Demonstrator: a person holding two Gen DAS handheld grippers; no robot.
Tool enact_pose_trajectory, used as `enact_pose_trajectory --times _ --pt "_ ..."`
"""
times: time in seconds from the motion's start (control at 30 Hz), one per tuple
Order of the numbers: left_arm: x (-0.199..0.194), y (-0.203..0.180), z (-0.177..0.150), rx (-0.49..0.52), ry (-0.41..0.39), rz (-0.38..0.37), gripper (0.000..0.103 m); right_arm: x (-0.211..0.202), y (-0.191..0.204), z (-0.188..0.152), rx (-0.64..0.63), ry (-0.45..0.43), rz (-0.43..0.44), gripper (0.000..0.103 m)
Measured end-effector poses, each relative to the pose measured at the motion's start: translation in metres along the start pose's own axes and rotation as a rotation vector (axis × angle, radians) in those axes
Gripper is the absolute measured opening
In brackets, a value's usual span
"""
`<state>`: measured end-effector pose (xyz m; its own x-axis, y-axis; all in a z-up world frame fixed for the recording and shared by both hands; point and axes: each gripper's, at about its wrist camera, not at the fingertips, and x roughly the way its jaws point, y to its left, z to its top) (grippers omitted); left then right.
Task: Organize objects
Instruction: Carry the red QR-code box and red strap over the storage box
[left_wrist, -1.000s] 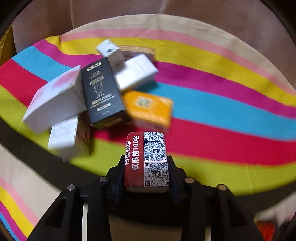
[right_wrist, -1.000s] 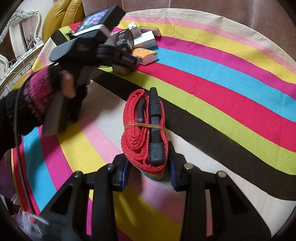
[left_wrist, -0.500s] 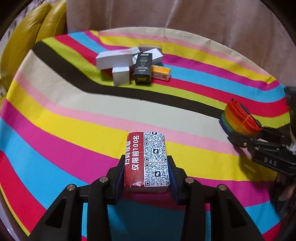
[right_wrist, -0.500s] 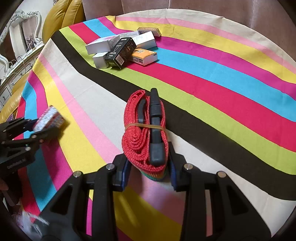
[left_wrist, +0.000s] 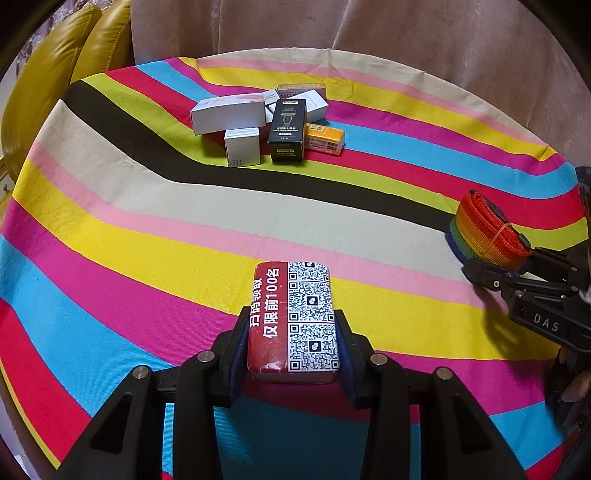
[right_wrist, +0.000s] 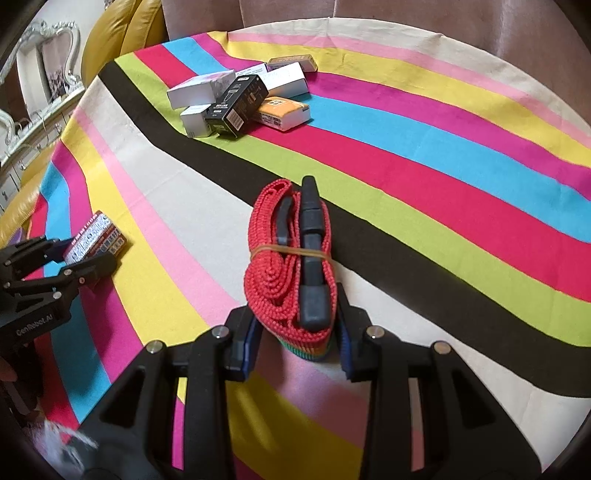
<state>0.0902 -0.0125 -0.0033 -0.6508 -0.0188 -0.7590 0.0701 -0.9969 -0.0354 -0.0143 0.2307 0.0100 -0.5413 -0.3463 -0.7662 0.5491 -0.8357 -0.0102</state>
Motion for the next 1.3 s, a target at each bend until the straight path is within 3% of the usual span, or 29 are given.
enact_pose_trajectory --times 0.2,0.47,1.03,1.3 --pt "0.001 0.004 0.002 -0.012 -0.001 -0.014 0.042 -0.002 0.017 0.001 -0.079 -0.007 -0.098 0.038" --pt "0.001 0.003 0.001 -0.004 0.001 -0.006 0.042 -0.033 0.018 -0.029 0.141 0.017 0.028 0.038" --pt "-0.002 0.001 -0.001 -0.003 0.002 0.043 0.042 -0.069 0.058 -0.061 0.101 0.038 0.108 0.038" --pt "-0.045 0.009 -0.019 -0.086 -0.063 0.024 0.042 -0.083 0.066 -0.064 0.096 0.021 0.157 0.038"
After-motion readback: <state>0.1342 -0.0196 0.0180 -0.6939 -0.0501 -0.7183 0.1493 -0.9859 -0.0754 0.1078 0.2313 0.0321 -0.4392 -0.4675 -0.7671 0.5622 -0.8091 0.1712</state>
